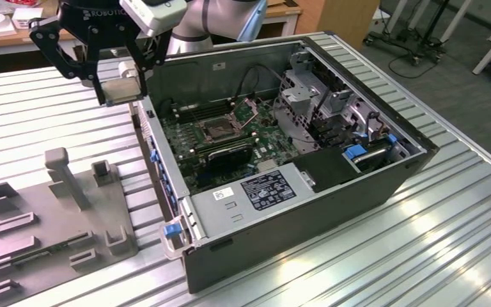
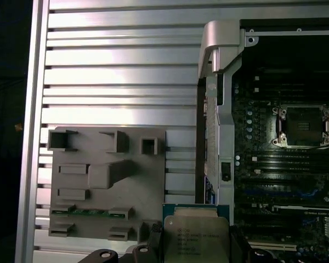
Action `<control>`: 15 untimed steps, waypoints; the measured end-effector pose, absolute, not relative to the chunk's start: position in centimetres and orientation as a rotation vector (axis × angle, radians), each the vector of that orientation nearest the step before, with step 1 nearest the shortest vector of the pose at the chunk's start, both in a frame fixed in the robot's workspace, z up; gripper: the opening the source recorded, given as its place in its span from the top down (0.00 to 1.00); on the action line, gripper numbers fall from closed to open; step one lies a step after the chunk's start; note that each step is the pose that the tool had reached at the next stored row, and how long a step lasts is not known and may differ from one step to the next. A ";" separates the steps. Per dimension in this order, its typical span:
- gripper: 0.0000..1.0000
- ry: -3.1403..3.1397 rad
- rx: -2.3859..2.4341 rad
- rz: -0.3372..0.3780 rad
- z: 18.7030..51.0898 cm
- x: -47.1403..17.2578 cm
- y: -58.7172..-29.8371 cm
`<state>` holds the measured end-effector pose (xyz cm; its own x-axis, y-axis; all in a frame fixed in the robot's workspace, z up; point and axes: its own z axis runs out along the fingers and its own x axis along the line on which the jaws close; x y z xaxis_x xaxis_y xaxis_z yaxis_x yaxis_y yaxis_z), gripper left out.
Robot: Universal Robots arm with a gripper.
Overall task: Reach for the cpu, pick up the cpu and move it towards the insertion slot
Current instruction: 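Pick up the cpu and move it towards the insertion slot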
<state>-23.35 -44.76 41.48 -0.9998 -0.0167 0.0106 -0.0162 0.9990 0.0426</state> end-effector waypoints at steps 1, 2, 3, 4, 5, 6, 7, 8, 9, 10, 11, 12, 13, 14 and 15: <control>0.45 -3.130 0.026 -0.066 41.5 -23.3 -44.8; 0.45 -3.130 0.026 -0.066 41.5 -23.3 -44.8; 0.45 -3.130 0.026 -0.066 41.5 -23.2 -44.8; 0.45 -3.130 0.026 -0.066 41.5 -23.2 -44.8; 0.45 -3.130 0.026 -0.067 41.5 -23.2 -44.8; 0.45 -3.130 0.026 -0.067 41.5 -23.2 -44.8; 0.45 -3.130 0.026 -0.067 41.5 -23.1 -44.8; 0.45 -3.130 0.026 -0.066 41.5 -23.1 -44.8; 0.45 -3.130 0.026 -0.066 41.5 -23.1 -44.8; 0.45 -3.130 0.026 -0.067 41.5 -23.1 -44.8; 0.45 -3.130 0.026 -0.066 41.5 -23.1 -44.8; 0.45 -3.130 0.026 -0.066 41.5 -23.0 -44.8; 0.45 -3.130 0.026 -0.066 41.5 -23.0 -44.8; 0.45 -3.130 0.026 -0.066 41.5 -23.0 -44.8; 0.45 -3.130 0.026 -0.067 41.5 -22.9 -44.8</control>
<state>-22.92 -44.76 41.48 -0.9998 -0.0167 0.0106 -0.0163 0.9990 0.0426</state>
